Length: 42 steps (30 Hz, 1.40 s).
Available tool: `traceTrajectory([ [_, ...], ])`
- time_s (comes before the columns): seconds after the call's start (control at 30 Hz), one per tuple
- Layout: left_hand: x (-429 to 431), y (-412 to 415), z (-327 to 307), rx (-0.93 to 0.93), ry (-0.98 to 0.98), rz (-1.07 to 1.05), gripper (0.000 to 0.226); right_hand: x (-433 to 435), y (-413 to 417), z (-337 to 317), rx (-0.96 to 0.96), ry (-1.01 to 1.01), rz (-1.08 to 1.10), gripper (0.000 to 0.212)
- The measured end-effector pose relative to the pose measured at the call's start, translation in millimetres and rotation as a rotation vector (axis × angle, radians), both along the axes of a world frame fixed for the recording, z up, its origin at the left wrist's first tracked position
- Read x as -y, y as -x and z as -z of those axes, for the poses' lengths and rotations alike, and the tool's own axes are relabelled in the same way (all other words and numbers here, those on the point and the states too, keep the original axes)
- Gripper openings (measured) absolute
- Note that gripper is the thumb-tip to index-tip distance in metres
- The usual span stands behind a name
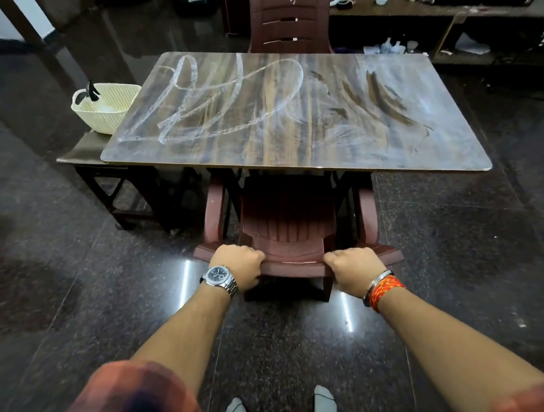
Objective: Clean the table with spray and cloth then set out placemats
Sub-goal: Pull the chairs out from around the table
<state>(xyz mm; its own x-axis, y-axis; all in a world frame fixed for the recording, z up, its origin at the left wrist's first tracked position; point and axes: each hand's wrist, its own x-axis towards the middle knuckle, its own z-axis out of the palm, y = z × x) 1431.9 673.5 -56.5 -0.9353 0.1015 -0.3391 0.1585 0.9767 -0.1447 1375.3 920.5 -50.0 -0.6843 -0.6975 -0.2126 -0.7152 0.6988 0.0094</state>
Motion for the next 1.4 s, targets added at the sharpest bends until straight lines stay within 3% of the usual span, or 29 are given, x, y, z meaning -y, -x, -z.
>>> traceTrajectory([
  [0.43,16,9,-1,0.001,0.023,-0.034,0.030,19,4,-3,-0.012,-0.044,0.025,0.022],
  [0.73,16,0,-4,-0.033,-0.081,-0.052,0.024,30,-2,-2,0.023,-0.010,0.136,0.028],
  [0.8,15,-3,-6,-0.041,-0.115,-0.017,0.027,31,-5,-2,0.046,0.025,0.122,0.042],
  [0.9,33,-11,-10,-0.102,-0.234,0.000,0.027,47,-11,-8,0.139,0.134,0.050,0.088],
  [0.97,63,-25,-10,-0.190,-0.308,0.010,0.037,75,-16,-16,0.142,0.212,0.011,0.097],
  [1.13,144,-73,-2,-0.299,-0.384,-0.115,0.073,169,-32,-26,0.113,0.355,-0.043,0.078],
  [1.4,259,-100,-4,-0.243,-0.410,-0.466,0.075,314,-31,-14,0.215,0.313,-0.038,0.054],
])
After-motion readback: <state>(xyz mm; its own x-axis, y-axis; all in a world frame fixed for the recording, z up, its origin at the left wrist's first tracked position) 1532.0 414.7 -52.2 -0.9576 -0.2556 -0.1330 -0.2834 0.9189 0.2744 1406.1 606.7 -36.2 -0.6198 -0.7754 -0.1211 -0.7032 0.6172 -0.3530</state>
